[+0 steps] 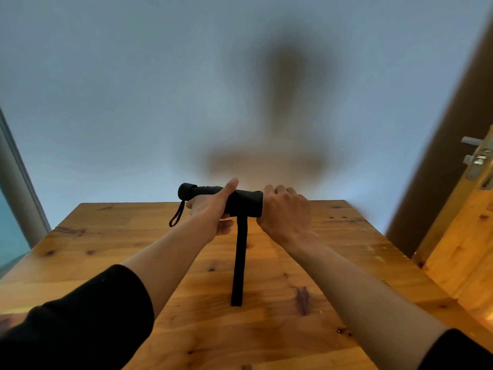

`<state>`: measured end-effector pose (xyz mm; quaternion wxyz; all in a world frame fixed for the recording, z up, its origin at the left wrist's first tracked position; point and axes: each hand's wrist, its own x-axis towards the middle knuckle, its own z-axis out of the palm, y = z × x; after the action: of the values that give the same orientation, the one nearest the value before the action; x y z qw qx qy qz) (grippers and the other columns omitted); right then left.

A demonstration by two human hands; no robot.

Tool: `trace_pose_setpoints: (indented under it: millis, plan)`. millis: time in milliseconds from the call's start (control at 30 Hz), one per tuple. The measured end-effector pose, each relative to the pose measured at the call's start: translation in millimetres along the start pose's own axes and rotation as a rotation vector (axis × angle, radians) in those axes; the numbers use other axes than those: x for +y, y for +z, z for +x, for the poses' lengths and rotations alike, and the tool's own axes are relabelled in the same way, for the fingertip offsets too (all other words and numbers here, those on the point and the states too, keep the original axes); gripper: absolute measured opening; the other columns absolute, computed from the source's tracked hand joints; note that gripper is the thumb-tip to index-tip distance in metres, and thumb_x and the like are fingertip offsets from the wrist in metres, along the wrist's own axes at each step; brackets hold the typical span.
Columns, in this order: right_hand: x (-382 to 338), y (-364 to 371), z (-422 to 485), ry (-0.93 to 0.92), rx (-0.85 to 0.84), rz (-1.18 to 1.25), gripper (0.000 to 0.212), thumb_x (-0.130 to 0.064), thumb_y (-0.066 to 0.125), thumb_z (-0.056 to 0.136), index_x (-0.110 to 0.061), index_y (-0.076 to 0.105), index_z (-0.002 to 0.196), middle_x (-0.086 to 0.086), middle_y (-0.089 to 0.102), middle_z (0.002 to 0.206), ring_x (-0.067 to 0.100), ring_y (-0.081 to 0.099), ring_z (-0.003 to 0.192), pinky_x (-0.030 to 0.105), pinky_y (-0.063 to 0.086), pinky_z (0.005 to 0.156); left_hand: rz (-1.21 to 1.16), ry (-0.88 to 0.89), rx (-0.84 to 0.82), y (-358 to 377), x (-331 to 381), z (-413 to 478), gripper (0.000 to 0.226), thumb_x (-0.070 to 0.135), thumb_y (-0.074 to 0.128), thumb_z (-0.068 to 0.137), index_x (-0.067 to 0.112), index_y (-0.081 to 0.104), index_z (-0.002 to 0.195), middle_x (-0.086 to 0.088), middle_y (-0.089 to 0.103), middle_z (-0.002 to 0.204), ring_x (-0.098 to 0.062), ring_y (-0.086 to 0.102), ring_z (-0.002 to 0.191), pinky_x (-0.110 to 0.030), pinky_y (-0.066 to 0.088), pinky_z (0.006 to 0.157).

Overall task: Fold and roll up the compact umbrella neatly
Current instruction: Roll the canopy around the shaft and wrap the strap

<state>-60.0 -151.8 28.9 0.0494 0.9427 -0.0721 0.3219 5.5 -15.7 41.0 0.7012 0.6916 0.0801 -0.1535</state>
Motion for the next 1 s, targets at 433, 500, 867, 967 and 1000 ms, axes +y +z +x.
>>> trace_pose_setpoints:
  millis: [433,500,867,967,1000]
  plan:
    - [2.4,2.8,-6.8,0.002,-0.020,0.059,0.023,-0.032,0.058,0.095,-0.011,0.059,0.104,0.005,0.066,0.094,0.017,0.055,0.075,0.026,0.041,0.062,-0.295,0.167,-0.020,-1.1,-10.2,-3.1,0.035,0.027,0.051,0.100,0.003,0.047,0.126,-0.012,0.064,0.098,-0.026,0.072,0.064,-0.035,0.062,0.055]
    - [1.9,2.3,-5.6,0.009,-0.041,0.064,0.020,-0.029,0.060,0.093,-0.012,0.058,0.103,0.005,0.065,0.092,0.016,0.054,0.073,0.026,0.042,0.062,-0.286,0.173,-0.001,-1.8,-12.4,-0.5,0.037,0.028,0.046,0.102,0.002,0.046,0.129,-0.014,0.065,0.102,-0.023,0.072,0.055,-0.035,0.062,0.056]
    - [10.2,5.6,-7.5,0.052,-0.105,0.054,0.022,-0.031,0.066,0.089,-0.014,0.057,0.099,0.002,0.063,0.088,0.016,0.053,0.072,0.026,0.043,0.060,0.369,0.454,0.260,-21.4,-20.7,4.2,0.043,0.042,0.061,0.091,0.000,0.058,0.096,-0.008,0.066,0.065,-0.024,0.069,0.056,-0.047,0.062,0.066]
    - [10.1,6.3,-8.5,0.074,-0.117,0.063,0.023,-0.032,0.066,0.089,-0.014,0.058,0.101,0.001,0.060,0.087,0.016,0.052,0.073,0.026,0.042,0.060,0.351,0.514,0.163,-20.0,-25.6,8.5,0.029,0.032,0.060,0.094,0.009,0.063,0.078,-0.008,0.068,0.073,-0.024,0.071,0.070,-0.049,0.059,0.077]
    - [10.9,6.5,-8.7,0.085,-0.121,0.069,0.024,-0.032,0.066,0.089,-0.014,0.058,0.101,0.000,0.058,0.086,0.015,0.052,0.073,0.025,0.042,0.060,0.309,0.494,0.140,-19.0,-26.2,7.6,0.022,0.030,0.060,0.094,0.012,0.061,0.082,-0.009,0.068,0.081,-0.025,0.071,0.075,-0.049,0.059,0.079]
